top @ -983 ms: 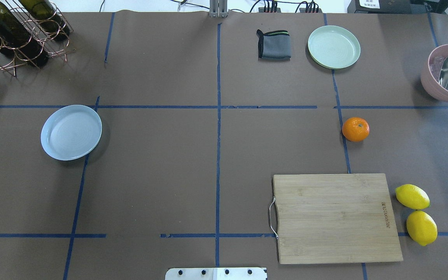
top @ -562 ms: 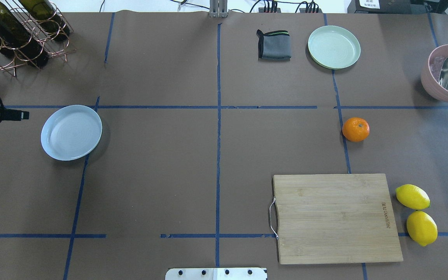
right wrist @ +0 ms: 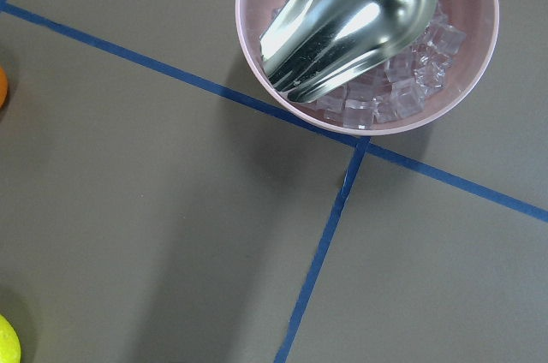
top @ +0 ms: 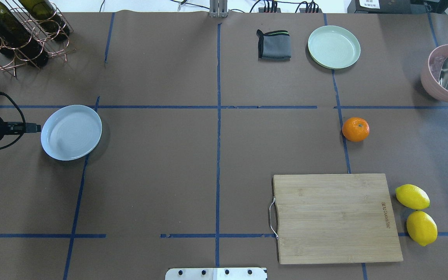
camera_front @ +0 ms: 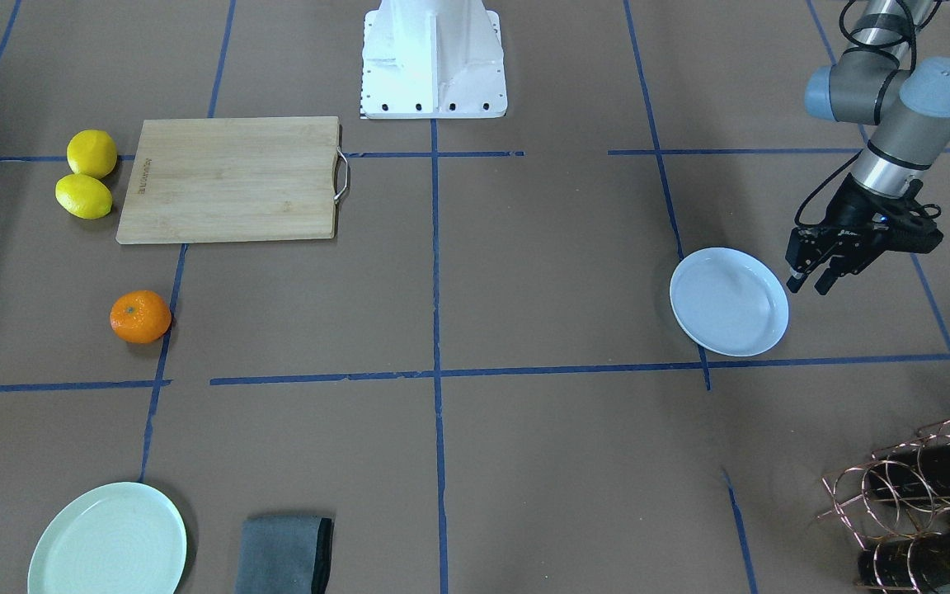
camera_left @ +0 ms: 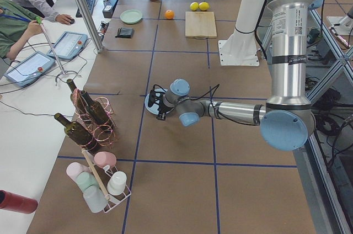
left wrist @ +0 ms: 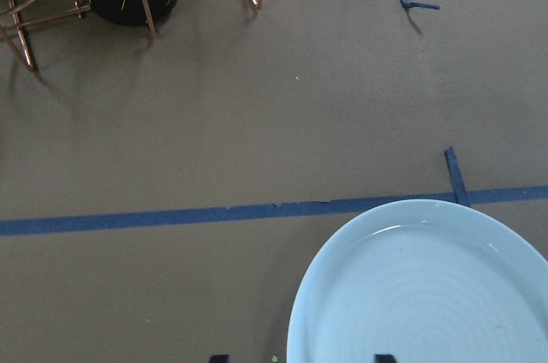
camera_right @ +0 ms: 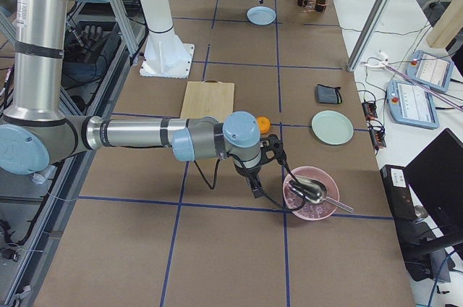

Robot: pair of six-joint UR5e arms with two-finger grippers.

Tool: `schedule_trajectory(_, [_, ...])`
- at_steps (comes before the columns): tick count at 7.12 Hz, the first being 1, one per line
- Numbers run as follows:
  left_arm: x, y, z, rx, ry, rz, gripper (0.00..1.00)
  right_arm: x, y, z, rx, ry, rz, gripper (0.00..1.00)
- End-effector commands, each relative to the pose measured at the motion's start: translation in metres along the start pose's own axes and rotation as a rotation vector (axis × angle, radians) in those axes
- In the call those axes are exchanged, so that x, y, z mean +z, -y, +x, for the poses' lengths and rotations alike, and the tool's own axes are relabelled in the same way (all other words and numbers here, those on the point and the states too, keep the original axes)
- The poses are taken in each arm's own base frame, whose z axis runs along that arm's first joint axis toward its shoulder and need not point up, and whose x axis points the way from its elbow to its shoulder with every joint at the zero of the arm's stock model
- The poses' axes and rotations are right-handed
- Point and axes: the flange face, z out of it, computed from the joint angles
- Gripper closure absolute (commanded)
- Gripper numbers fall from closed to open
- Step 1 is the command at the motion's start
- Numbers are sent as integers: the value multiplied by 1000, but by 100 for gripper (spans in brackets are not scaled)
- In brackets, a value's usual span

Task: Pick orange to plate
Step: 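Reach the left gripper to the rim of the light blue plate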

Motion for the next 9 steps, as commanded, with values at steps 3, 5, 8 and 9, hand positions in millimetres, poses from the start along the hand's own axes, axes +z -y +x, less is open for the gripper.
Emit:
schedule_trajectory(3, [24, -3, 11, 4, 17, 7, 55, 1, -2, 1, 1, -1, -2, 0])
schedule_trajectory(5, [29, -9, 14, 13, 20, 2, 66, 2, -4, 1, 4, 0, -5, 0])
schedule_trajectory(8, [30, -10, 22, 27, 8, 0, 100, 2, -5, 1, 5, 0, -6, 0])
schedule_trajectory(9, [26, -6, 33, 34, -13, 5, 100, 2, -6, 1, 8, 0, -7, 0])
